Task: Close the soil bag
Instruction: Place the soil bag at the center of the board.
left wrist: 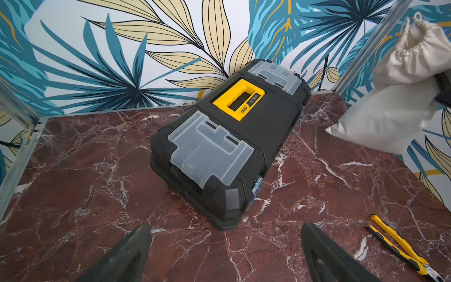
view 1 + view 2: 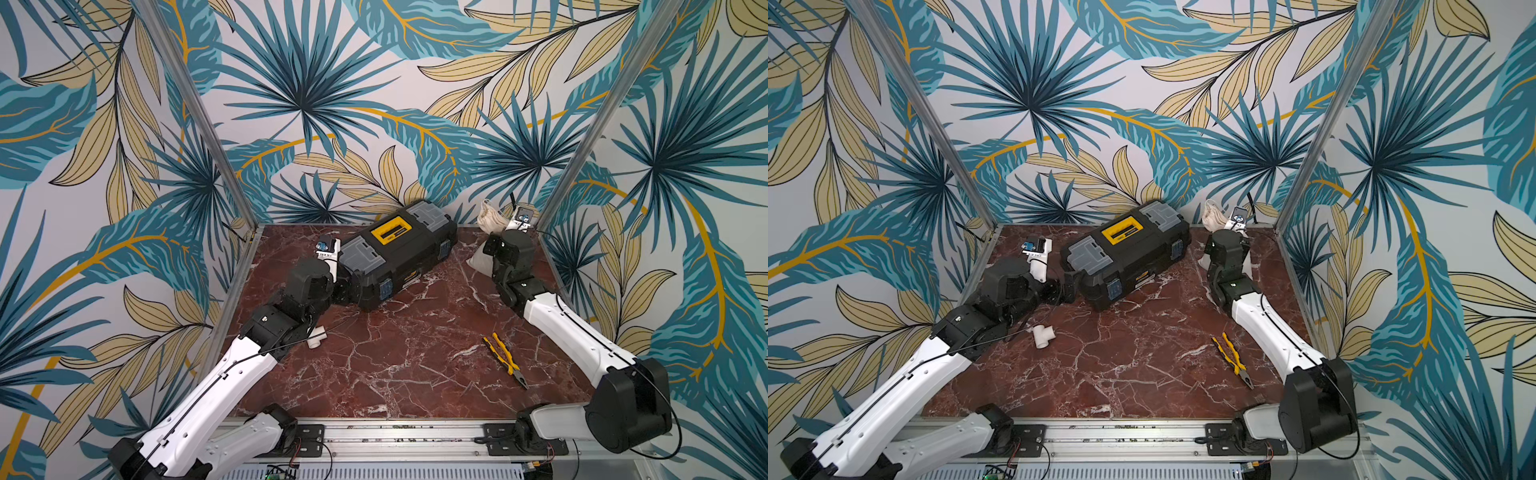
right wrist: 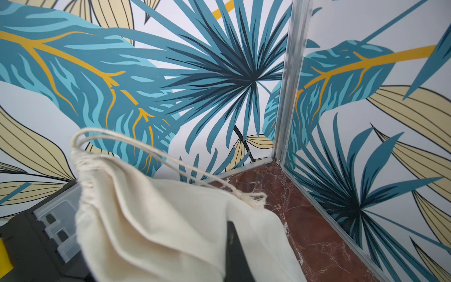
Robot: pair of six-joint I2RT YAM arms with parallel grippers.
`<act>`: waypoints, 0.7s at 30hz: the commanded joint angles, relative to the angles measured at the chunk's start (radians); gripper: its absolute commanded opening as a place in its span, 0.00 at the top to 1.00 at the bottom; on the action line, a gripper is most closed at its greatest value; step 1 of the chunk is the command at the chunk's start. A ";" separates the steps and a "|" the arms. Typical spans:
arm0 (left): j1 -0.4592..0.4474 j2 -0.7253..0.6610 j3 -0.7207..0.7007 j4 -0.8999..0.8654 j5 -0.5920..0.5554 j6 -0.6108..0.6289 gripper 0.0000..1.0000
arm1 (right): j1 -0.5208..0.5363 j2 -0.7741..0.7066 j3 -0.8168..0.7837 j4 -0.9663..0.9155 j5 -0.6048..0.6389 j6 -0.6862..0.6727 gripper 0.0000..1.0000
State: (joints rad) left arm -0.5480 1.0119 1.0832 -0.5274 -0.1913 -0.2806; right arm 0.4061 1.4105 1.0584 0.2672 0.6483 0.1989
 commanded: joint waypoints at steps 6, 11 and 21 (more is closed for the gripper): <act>0.006 -0.015 -0.021 -0.015 0.000 -0.010 0.00 | -0.009 0.144 0.040 0.209 -0.031 0.114 1.00; 0.006 -0.015 -0.009 -0.038 -0.010 0.011 0.00 | -0.008 0.253 0.066 0.238 -0.125 0.191 1.00; 0.006 -0.011 -0.037 -0.011 -0.027 0.016 0.00 | 0.023 0.226 -0.022 0.224 -0.293 0.324 1.00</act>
State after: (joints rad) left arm -0.5480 1.0115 1.0641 -0.5621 -0.2035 -0.2768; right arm 0.4068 1.7039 1.0718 0.4377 0.4236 0.4622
